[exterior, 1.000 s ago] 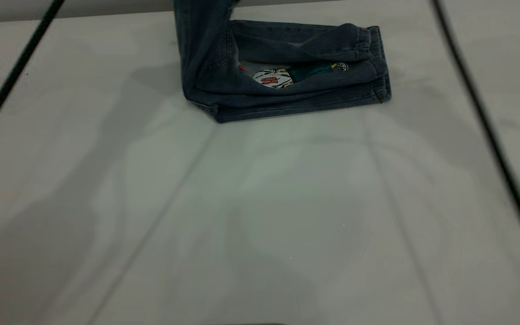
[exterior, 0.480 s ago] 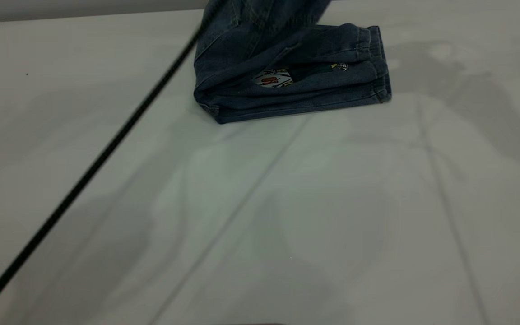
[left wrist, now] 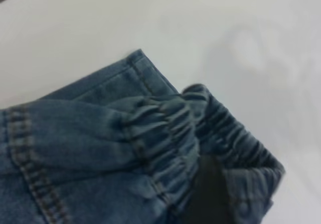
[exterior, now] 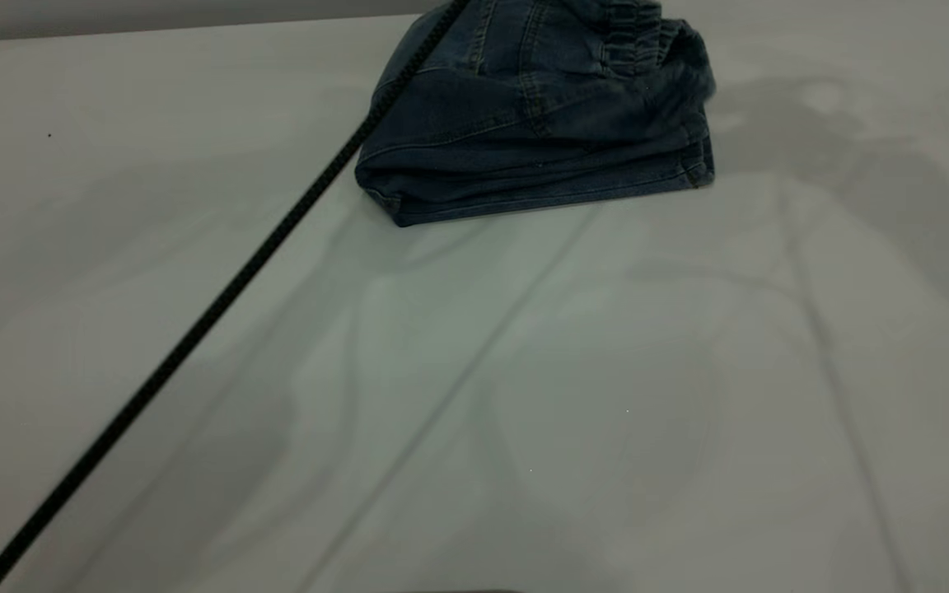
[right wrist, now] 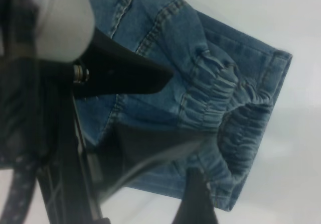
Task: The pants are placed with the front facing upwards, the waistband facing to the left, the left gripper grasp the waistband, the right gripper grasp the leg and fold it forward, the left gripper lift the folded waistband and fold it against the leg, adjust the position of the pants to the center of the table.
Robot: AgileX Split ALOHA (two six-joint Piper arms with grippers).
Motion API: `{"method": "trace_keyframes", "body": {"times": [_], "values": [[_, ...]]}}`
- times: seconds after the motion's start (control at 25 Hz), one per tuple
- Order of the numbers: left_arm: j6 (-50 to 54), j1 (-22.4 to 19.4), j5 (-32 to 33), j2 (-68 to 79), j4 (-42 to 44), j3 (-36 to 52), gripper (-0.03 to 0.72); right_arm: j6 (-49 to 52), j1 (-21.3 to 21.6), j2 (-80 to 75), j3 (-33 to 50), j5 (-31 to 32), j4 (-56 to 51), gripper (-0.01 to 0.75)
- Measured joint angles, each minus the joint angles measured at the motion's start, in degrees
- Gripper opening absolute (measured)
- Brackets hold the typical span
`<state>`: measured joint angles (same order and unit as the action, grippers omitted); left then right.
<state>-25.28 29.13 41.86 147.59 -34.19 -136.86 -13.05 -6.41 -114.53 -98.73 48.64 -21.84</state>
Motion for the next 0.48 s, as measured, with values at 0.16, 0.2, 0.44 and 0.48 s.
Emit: {"method": "trace_keyframes", "body": {"times": [0.16,0.2,0.44,0.48], "values": [[0.06,0.00,5.92,-3.03,6.31,-0.32,0.561,0.00,0.00,1.47,0.00,0.80,0.06,0.484],[0.06,0.00,7.99,-3.98,10.22,-0.48,0.565,0.00,0.00,1.85,0.00,1.08,0.06,0.484],[0.32,-0.10,13.51,-3.78,28.60,-0.70,0.571,0.00,0.00,3.76,0.00,3.97,-0.05,0.484],[0.32,-0.13,12.84,-2.82,29.05,-0.70,0.571,0.00,0.00,3.76,0.00,4.25,-0.05,0.484]]}}
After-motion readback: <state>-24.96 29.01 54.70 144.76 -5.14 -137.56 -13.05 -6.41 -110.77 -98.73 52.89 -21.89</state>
